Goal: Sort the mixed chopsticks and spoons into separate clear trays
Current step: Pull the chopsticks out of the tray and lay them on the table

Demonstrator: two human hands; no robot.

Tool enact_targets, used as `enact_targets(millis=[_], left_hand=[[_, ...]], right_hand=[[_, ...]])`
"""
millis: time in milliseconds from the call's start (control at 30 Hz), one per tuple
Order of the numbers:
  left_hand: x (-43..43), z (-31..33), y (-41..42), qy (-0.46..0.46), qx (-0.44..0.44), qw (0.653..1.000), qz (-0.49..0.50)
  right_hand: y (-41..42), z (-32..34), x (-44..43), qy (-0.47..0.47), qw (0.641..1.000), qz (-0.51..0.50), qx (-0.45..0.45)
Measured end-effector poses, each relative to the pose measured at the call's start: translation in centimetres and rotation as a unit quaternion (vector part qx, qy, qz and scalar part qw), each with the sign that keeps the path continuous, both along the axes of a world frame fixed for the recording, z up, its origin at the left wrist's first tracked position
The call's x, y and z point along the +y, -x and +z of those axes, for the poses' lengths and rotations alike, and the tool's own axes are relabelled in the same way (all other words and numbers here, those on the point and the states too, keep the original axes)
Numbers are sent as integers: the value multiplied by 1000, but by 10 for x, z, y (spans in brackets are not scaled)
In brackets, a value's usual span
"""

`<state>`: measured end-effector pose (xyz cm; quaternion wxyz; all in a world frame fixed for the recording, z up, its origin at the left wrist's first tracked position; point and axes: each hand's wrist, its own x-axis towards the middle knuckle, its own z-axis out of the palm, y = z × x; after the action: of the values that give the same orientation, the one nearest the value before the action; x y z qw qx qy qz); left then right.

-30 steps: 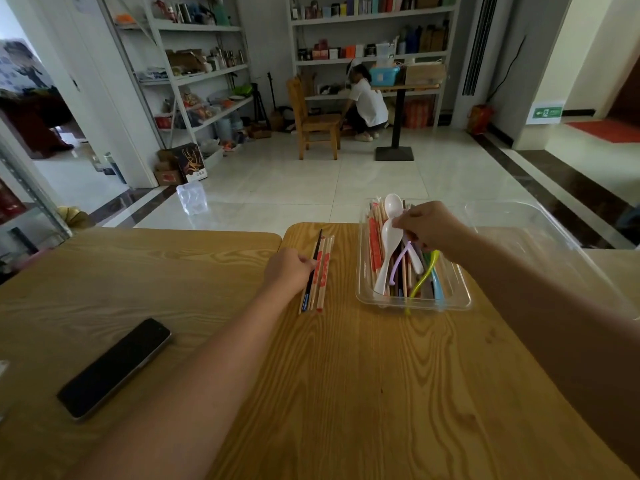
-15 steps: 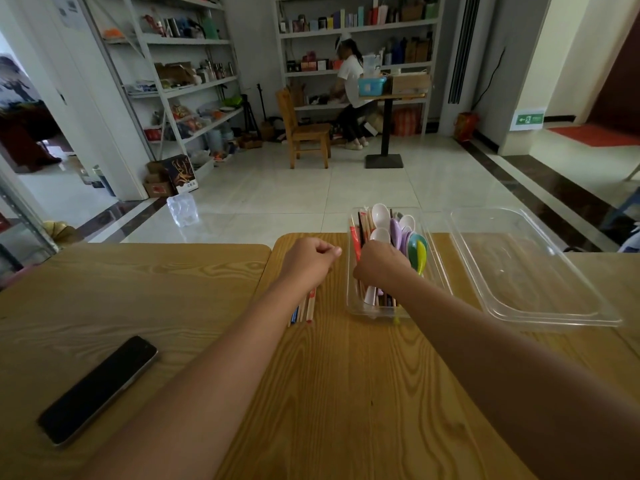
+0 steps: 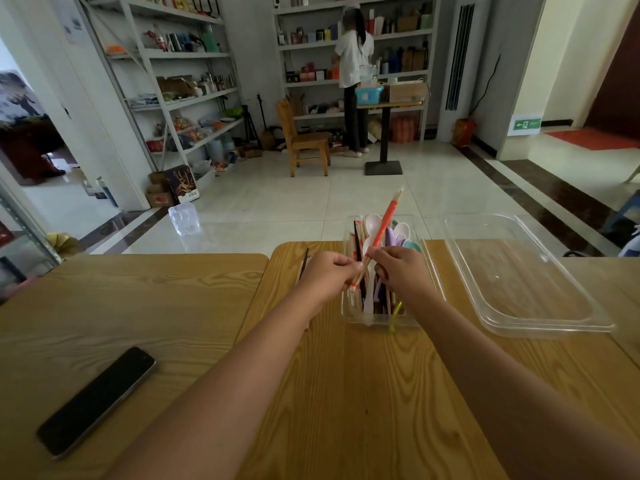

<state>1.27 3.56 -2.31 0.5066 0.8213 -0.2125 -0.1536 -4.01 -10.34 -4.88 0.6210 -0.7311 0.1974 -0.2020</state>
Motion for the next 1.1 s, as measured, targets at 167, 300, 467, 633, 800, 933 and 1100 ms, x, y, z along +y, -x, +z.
enact_targets(millis=[167,300,467,633,800,933,1100], left_hand=[[-7,2,3,-24,7,1000,3],[11,3,-4,-29,6,999,32],[53,-8,-20,-37,29,994,103],[83,-30,-25,-73,42,986,143],[96,-50,-28,-87,53,979,175],[98,-58,-32,-111,44,974,191],[94,-60,-34,-136,15,969,207]], right_hand=[[2,0,2,-5,999,15,-29],[3,0,6,46,999,10,-21],[3,-5,7,129,992,-1,15],[-5,-12,4,159,986,-5,59],[-6,-11,7,259,961,4,101],[-7,-10,10,316,940,8,125],[-6,-12,11,340,931,5,133]])
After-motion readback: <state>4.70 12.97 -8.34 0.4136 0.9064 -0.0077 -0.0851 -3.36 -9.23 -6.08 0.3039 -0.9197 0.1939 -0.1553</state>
